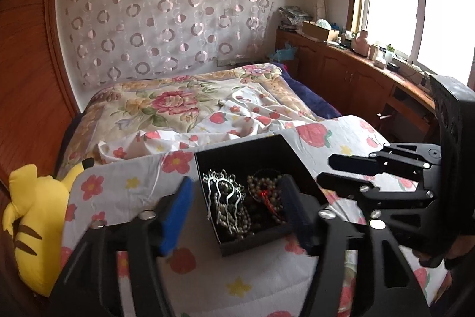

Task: Organize jewelry
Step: 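Move the right tool to the gold ring and close on it, then lift the gold ring with the right tool while the left tool grasps the jade bangle, then carry the bangle and ring over the black box and open both tools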

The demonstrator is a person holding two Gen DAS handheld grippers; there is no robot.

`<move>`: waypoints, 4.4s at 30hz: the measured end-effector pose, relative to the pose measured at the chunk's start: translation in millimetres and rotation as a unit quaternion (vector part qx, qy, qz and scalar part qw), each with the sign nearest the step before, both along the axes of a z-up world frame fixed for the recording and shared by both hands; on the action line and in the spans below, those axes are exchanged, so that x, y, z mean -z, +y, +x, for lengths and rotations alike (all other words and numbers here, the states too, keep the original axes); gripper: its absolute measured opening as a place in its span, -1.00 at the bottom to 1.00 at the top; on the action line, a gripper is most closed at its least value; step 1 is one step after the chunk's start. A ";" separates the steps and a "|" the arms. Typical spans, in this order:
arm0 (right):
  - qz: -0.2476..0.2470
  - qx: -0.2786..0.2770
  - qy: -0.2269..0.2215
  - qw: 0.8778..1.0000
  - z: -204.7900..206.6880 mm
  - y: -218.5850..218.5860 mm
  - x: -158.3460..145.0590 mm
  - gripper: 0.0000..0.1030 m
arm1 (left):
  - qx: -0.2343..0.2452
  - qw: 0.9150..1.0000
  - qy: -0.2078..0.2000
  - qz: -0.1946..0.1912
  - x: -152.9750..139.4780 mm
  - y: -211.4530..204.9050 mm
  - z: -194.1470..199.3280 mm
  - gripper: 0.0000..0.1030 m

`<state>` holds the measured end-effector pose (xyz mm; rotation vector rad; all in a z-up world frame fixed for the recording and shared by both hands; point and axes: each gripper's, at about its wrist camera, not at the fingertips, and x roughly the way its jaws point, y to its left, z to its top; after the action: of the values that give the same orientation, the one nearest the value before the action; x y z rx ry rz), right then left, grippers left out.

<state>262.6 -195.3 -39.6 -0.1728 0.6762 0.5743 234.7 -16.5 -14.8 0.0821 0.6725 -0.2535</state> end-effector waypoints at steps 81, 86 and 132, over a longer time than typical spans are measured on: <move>-0.031 -0.024 0.031 0.999 -100.3 -70.1 50.3 -0.79 | 0.103 0.991 0.079 0.024 93.1 -66.0 -73.9 -0.88; -0.029 -0.025 0.026 0.999 -98.2 -66.0 43.9 -0.79 | 0.092 0.994 0.065 0.011 80.9 -57.0 -74.1 -0.88; -0.018 -0.006 0.027 0.999 39.0 30.5 23.1 -0.76 | -0.052 0.998 -0.009 -0.029 17.2 38.0 3.4 -0.27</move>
<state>301.6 -164.8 -62.7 -0.1953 0.7384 0.5800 238.0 21.4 -32.1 -0.0057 0.6486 -0.1714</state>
